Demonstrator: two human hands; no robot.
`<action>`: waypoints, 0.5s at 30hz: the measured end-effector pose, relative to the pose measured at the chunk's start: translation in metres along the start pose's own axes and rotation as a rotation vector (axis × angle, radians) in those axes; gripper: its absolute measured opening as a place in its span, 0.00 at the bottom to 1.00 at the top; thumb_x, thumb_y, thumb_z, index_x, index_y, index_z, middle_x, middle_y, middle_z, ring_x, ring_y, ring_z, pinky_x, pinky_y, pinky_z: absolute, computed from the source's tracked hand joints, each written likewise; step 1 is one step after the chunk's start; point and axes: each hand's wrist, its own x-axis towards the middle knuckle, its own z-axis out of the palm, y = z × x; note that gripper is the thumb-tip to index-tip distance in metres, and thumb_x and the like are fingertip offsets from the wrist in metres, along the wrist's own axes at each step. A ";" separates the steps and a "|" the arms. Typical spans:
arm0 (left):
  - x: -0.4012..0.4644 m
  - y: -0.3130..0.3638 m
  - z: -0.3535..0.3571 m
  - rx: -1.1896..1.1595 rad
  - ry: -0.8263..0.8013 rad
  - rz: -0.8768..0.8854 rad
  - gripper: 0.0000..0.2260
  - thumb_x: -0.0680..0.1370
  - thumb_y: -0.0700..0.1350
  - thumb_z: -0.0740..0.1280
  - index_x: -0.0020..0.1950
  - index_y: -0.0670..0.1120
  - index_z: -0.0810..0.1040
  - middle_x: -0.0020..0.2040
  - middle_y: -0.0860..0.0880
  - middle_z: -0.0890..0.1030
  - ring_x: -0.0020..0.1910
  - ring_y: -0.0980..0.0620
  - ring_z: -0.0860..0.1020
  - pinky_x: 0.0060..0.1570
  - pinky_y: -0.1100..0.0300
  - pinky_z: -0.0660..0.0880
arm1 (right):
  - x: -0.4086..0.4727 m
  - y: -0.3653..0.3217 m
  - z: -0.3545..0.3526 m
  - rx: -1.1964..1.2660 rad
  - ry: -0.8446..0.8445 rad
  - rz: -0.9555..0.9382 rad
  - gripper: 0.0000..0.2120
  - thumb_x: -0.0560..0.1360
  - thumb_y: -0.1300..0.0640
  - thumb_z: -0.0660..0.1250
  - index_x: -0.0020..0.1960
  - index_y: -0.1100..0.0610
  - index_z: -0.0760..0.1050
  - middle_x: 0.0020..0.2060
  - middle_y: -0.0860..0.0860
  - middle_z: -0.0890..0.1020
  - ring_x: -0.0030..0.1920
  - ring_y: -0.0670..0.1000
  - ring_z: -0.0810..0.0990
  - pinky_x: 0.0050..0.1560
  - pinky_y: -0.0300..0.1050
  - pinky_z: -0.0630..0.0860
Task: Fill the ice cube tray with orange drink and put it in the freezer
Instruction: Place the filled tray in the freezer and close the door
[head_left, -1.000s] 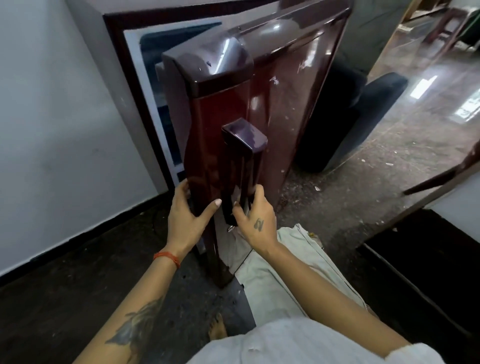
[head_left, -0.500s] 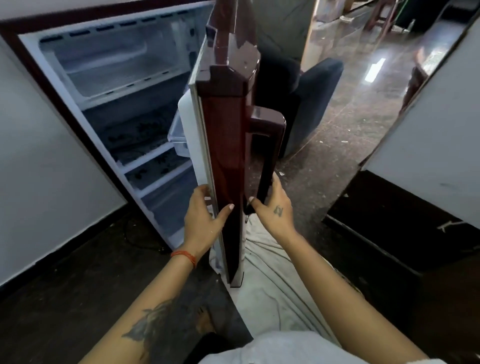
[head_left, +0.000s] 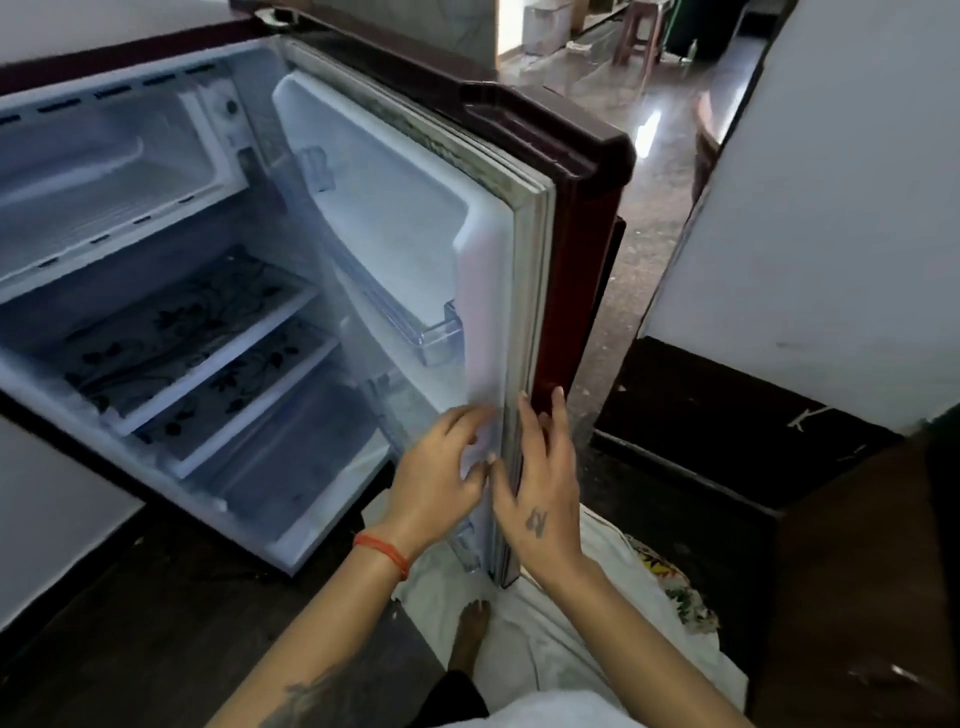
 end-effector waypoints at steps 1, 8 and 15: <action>0.009 0.002 0.000 0.053 0.106 0.072 0.21 0.72 0.38 0.67 0.65 0.47 0.74 0.60 0.48 0.77 0.53 0.50 0.78 0.50 0.59 0.77 | 0.007 0.009 0.000 -0.023 0.029 0.014 0.32 0.75 0.57 0.66 0.75 0.53 0.56 0.76 0.57 0.52 0.73 0.55 0.60 0.66 0.40 0.60; 0.088 -0.020 0.013 0.317 0.392 0.206 0.30 0.73 0.46 0.67 0.72 0.48 0.59 0.72 0.43 0.58 0.73 0.37 0.56 0.70 0.37 0.57 | 0.068 0.055 -0.002 -0.040 0.084 0.163 0.41 0.74 0.60 0.66 0.76 0.52 0.42 0.75 0.49 0.41 0.76 0.52 0.49 0.70 0.44 0.58; 0.170 -0.032 0.030 0.426 0.244 0.291 0.40 0.74 0.50 0.66 0.78 0.52 0.44 0.77 0.45 0.51 0.76 0.42 0.37 0.71 0.35 0.37 | 0.133 0.076 0.007 0.103 0.042 0.268 0.38 0.74 0.58 0.64 0.76 0.49 0.46 0.76 0.52 0.56 0.75 0.48 0.55 0.74 0.46 0.59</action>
